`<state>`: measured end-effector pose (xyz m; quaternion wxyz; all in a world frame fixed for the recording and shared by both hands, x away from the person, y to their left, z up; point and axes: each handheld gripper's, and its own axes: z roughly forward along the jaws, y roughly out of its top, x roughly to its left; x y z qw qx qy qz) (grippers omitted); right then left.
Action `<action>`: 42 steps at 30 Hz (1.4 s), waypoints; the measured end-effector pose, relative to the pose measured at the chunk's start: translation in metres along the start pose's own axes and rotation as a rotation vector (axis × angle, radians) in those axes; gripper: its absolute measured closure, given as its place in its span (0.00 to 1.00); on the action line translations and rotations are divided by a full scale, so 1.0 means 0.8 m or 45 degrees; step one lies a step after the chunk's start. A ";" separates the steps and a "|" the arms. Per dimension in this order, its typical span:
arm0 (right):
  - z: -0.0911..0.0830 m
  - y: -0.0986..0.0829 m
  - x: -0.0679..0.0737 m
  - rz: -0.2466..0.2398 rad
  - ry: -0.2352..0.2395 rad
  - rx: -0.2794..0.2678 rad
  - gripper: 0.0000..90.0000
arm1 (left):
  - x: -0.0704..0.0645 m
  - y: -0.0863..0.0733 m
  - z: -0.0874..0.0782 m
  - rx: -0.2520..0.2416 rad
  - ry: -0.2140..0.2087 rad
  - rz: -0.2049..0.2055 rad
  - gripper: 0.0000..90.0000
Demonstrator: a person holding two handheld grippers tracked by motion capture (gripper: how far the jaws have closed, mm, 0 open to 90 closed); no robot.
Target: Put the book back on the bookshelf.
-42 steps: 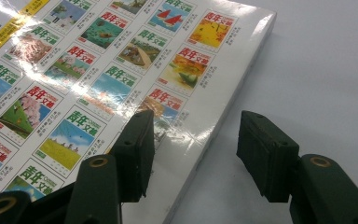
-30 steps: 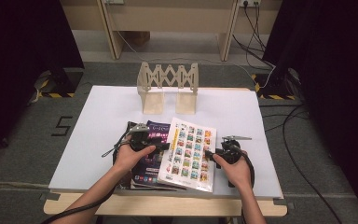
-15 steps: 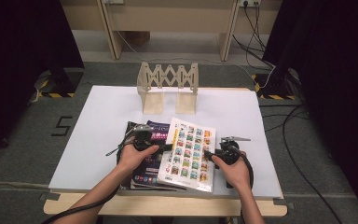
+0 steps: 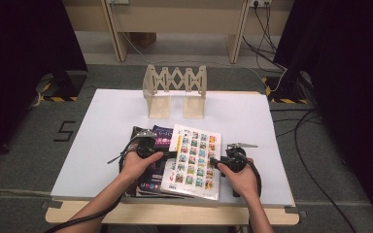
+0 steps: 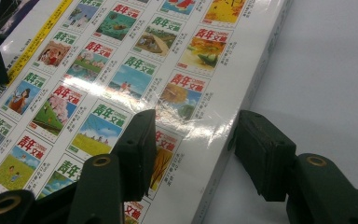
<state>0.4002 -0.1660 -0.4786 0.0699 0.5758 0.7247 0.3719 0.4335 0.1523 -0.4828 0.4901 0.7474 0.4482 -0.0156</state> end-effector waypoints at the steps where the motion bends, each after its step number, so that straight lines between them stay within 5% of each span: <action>1: 0.000 0.000 0.000 0.001 0.001 0.000 0.54 | 0.001 0.000 0.000 0.002 0.001 -0.002 0.53; 7: 0.001 -0.001 0.001 0.011 0.010 -0.010 0.54 | 0.003 0.000 -0.003 0.004 -0.011 -0.028 0.52; 11: 0.003 -0.002 0.004 0.022 0.016 -0.011 0.54 | 0.009 -0.002 -0.007 0.001 -0.036 -0.103 0.54; 19: 0.006 -0.005 0.010 0.032 0.018 -0.034 0.55 | -0.002 -0.005 -0.011 0.004 0.057 -0.147 0.55; 21: 0.006 -0.006 0.011 0.034 0.009 -0.039 0.55 | -0.002 -0.003 -0.011 -0.002 0.069 -0.222 0.58; 26: 0.007 -0.007 0.013 0.043 0.013 -0.052 0.55 | 0.001 0.000 -0.015 0.016 0.054 -0.243 0.58; 31: 0.012 -0.009 0.020 0.039 0.038 -0.066 0.55 | 0.001 0.002 -0.021 0.068 0.106 -0.226 0.54; 42: 0.013 -0.009 0.024 0.046 0.030 -0.066 0.55 | -0.003 0.011 -0.032 0.027 0.087 -0.279 0.64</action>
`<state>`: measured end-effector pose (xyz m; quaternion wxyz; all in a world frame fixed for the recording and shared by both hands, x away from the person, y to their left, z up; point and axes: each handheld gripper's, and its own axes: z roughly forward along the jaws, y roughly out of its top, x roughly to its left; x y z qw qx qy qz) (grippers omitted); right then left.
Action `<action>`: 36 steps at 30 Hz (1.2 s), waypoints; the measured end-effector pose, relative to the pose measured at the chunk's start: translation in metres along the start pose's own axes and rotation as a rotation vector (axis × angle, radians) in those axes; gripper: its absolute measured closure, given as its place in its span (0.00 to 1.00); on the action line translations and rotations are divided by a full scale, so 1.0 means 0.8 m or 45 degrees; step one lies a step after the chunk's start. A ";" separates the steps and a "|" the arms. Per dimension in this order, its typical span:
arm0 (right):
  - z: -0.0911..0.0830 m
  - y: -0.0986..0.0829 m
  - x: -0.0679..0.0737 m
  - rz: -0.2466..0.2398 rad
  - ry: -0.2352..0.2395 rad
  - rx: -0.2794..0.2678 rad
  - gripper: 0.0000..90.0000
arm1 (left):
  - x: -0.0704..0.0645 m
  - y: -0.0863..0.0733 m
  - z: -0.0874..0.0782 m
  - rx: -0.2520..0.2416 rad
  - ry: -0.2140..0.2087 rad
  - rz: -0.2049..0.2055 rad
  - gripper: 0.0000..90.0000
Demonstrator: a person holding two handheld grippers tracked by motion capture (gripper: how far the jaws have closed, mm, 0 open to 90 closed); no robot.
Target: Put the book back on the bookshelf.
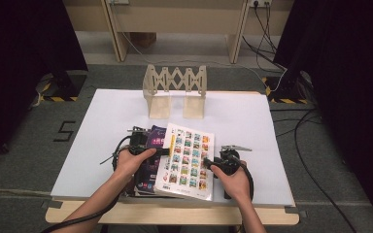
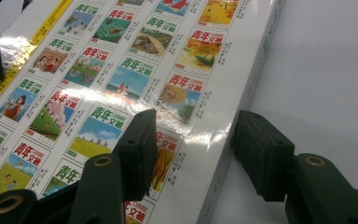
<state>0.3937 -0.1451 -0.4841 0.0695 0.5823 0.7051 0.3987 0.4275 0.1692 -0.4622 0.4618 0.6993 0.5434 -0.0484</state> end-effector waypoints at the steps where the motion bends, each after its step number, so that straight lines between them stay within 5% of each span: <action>1: 0.000 0.000 0.000 -0.002 -0.001 0.004 0.55 | -0.001 0.001 -0.003 -0.015 -0.015 -0.013 0.64; 5: 0.000 0.002 0.000 -0.011 -0.002 0.011 0.54 | -0.004 0.003 -0.007 -0.044 -0.081 -0.049 0.68; 7: 0.000 0.002 0.000 -0.008 -0.005 0.014 0.54 | -0.005 0.001 -0.002 -0.006 -0.077 -0.054 0.68; 10: 0.000 0.002 0.000 -0.012 -0.005 0.012 0.54 | 0.000 -0.011 0.011 0.066 -0.143 -0.154 0.67; 15: 0.000 0.002 0.000 -0.013 -0.004 0.010 0.54 | -0.001 -0.017 0.020 0.081 -0.158 -0.163 0.70; 19: 0.000 0.005 -0.001 -0.039 0.004 0.030 0.54 | 0.009 -0.013 0.019 0.094 -0.245 -0.239 0.78; 24: 0.002 0.015 -0.008 -0.061 0.054 0.075 0.50 | 0.014 -0.014 0.019 0.088 -0.286 -0.244 0.82; 26: 0.003 0.021 -0.011 -0.046 0.057 0.070 0.50 | 0.020 -0.016 0.017 0.067 -0.297 -0.208 0.82; 33: 0.010 0.050 -0.014 -0.039 0.059 0.077 0.48 | 0.035 -0.018 -0.001 0.027 -0.271 -0.173 0.83; 36: 0.016 0.065 -0.011 -0.049 0.106 0.107 0.49 | 0.039 -0.020 -0.005 0.022 -0.272 -0.170 0.82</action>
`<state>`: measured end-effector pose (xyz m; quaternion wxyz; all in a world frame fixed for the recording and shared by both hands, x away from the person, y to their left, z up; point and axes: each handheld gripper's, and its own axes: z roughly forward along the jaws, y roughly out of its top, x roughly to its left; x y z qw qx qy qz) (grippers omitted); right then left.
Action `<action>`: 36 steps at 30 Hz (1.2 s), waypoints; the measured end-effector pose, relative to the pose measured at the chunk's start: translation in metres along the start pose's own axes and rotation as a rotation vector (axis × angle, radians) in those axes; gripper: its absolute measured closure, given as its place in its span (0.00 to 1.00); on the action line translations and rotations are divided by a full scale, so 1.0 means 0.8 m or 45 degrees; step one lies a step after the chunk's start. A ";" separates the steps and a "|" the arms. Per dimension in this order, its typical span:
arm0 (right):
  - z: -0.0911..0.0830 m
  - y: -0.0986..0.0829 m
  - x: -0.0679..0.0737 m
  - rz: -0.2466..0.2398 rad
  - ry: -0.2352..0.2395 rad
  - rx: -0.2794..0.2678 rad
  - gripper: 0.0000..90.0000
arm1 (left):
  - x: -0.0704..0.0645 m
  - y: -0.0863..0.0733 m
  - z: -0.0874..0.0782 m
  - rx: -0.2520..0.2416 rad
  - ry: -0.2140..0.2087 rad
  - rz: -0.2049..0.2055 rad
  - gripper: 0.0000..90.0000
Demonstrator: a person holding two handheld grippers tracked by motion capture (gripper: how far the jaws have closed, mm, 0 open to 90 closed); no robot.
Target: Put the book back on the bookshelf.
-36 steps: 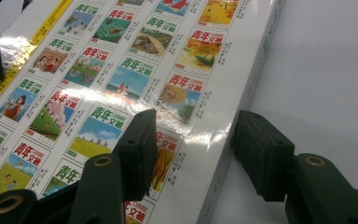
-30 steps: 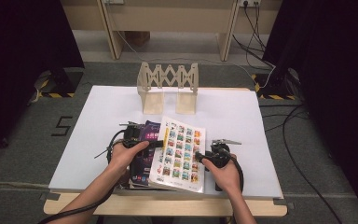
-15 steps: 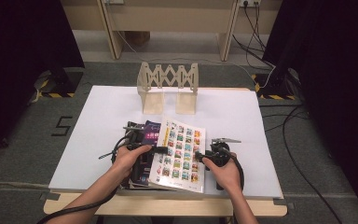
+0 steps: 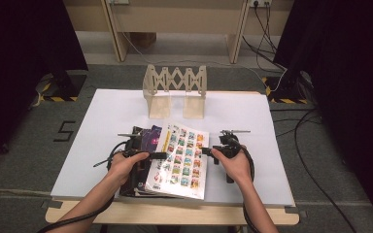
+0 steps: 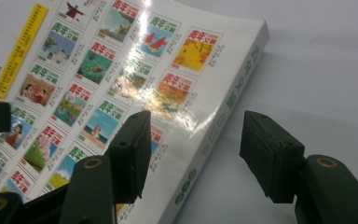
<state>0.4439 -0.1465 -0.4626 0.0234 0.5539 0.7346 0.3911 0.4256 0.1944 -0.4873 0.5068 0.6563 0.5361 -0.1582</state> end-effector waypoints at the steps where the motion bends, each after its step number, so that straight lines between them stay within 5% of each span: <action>1: 0.002 0.004 0.001 0.006 -0.002 0.004 0.49 | 0.001 0.000 -0.001 0.000 -0.001 0.001 0.82; 10: 0.028 0.045 0.000 0.016 0.003 0.050 0.48 | 0.009 -0.005 -0.007 -0.014 -0.006 0.009 0.81; 22: 0.052 0.060 -0.008 0.062 0.017 0.105 0.48 | 0.017 -0.010 -0.014 -0.029 -0.021 -0.012 0.79; 29: 0.060 0.065 -0.010 0.100 0.057 0.116 0.45 | 0.021 -0.012 -0.018 -0.030 -0.025 -0.018 0.78; 33: 0.070 0.065 -0.020 0.203 0.152 0.135 0.43 | 0.023 -0.012 -0.018 -0.026 -0.029 -0.012 0.78; 36: 0.075 0.065 -0.020 0.209 0.184 0.143 0.40 | 0.023 -0.011 -0.018 -0.020 -0.032 -0.010 0.78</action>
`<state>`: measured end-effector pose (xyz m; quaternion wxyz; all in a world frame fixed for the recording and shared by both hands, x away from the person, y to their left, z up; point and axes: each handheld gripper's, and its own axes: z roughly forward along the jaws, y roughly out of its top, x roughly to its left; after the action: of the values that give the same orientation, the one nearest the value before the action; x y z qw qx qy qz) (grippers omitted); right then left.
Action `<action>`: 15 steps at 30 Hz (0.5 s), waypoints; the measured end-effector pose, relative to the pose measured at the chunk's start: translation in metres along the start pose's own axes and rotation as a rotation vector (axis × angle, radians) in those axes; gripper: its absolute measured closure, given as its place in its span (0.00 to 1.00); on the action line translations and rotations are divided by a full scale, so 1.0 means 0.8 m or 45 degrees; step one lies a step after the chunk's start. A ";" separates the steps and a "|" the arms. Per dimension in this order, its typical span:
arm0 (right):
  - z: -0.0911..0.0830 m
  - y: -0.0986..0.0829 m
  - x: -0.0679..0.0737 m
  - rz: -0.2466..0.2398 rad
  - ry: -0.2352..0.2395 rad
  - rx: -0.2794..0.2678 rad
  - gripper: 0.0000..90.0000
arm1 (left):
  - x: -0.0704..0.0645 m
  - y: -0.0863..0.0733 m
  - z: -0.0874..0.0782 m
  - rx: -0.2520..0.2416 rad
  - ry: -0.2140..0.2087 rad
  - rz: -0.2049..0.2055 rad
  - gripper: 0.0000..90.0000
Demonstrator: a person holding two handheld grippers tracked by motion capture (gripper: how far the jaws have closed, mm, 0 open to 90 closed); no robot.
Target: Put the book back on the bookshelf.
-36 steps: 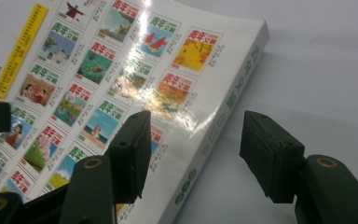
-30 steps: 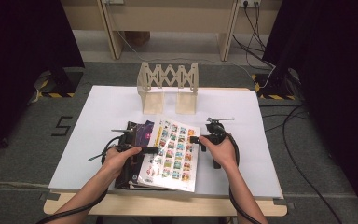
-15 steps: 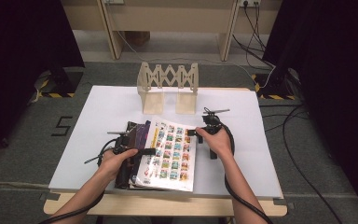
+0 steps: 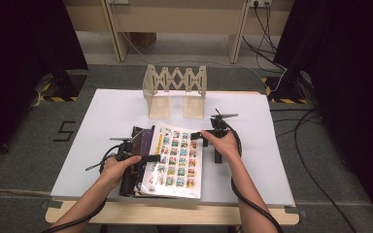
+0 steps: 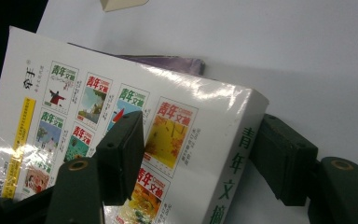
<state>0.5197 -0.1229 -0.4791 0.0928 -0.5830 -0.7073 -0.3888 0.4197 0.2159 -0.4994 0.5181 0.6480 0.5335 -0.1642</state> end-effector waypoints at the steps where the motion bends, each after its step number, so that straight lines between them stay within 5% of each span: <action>1: 0.000 0.000 0.001 -0.010 -0.004 0.005 0.38 | 0.000 0.001 0.000 0.004 -0.001 0.000 0.77; 8: 0.002 0.000 0.004 -0.017 0.001 0.017 0.44 | -0.001 0.004 0.000 0.028 0.005 0.009 0.76; 9: 0.001 0.000 -0.002 0.056 0.060 0.032 0.48 | -0.001 0.005 0.001 0.033 0.005 0.011 0.76; 15: -0.005 -0.005 -0.009 0.069 0.133 -0.026 0.63 | -0.001 0.010 0.001 0.071 0.006 0.007 0.75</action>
<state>0.5172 -0.1310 -0.4821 0.1342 -0.5818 -0.6815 -0.4232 0.4268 0.2155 -0.4950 0.4990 0.6640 0.5283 -0.1762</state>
